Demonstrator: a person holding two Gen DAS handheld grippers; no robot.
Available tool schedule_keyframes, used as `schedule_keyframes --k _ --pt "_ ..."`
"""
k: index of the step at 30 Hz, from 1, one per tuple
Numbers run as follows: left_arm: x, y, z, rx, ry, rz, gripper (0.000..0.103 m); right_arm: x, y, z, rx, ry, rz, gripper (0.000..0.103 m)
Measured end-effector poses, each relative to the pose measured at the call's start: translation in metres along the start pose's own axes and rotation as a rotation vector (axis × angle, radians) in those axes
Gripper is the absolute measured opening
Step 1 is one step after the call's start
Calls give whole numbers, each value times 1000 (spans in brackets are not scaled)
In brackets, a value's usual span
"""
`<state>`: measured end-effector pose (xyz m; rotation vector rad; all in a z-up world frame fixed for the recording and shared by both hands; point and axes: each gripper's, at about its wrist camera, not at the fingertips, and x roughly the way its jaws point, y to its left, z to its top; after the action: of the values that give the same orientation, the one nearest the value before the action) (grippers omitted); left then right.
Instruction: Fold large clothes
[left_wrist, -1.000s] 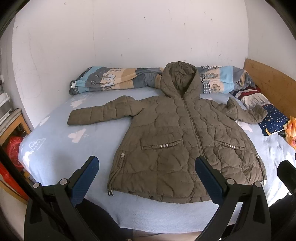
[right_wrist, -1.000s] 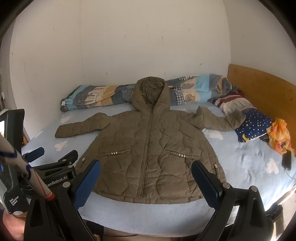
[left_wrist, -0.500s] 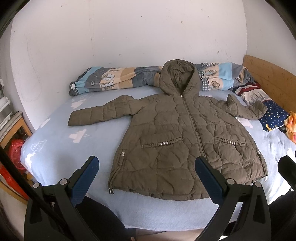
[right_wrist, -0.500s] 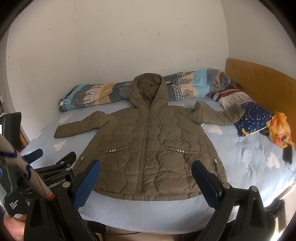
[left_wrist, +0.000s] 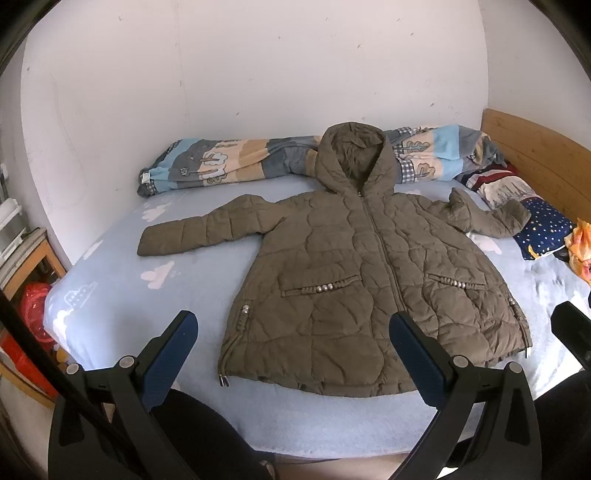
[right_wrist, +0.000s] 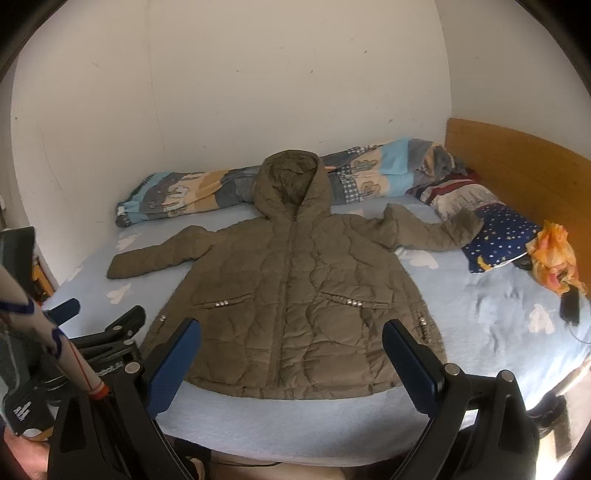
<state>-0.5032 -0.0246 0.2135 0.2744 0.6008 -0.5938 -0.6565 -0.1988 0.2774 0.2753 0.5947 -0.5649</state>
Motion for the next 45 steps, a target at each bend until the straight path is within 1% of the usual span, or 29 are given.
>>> schedule_keyframes --k 5,8,15,18,20,22,25,28,30,32,33,35,37,38,40,41,42,44,45 --pt "8 2 1 -8 26 -11 103 7 5 -2 -21 21 -31 100" --pt "17 0 0 -5 59 -21 103 13 7 -6 -32 42 -36 100" --pt "35 -2 1 -16 93 -45 103 29 1 -14 -44 91 -54 100" --pt "46 -8 11 4 82 -41 103 38 -5 -10 -44 112 -53 100" --pt "58 -12 26 21 59 -26 103 46 -17 -6 -31 116 -59 100" --pt "76 -19 42 45 56 -33 103 57 -31 0 -5 126 -65 100" --pt "113 -29 69 50 88 -55 103 78 -59 14 57 126 -103 100" --pt "163 -46 94 41 149 -84 103 102 -86 27 112 139 -128 100" --pt "203 -62 104 39 193 -111 103 120 -105 40 142 159 -123 100" --pt "231 -75 104 54 204 -151 103 140 -134 53 212 172 -100 100" --pt "249 -81 102 69 218 -156 103 147 -142 57 235 177 -94 100" --pt "270 -85 97 65 255 -164 103 171 -177 70 302 195 -94 100" --pt "281 -87 98 63 283 -190 103 192 -210 80 331 212 -102 100" --pt "285 -88 100 72 275 -199 103 202 -226 85 350 231 -106 100" --pt "288 -88 101 103 244 -165 103 221 -267 95 416 235 -109 98" --pt "290 -87 102 110 238 -152 103 235 -296 102 463 247 -115 98" --pt "293 -85 103 106 244 -157 103 242 -313 106 489 251 -121 96" --pt "298 -79 104 81 266 -166 103 261 -363 120 546 231 -149 89" --pt "300 -76 105 72 272 -176 103 267 -376 123 556 238 -157 85"
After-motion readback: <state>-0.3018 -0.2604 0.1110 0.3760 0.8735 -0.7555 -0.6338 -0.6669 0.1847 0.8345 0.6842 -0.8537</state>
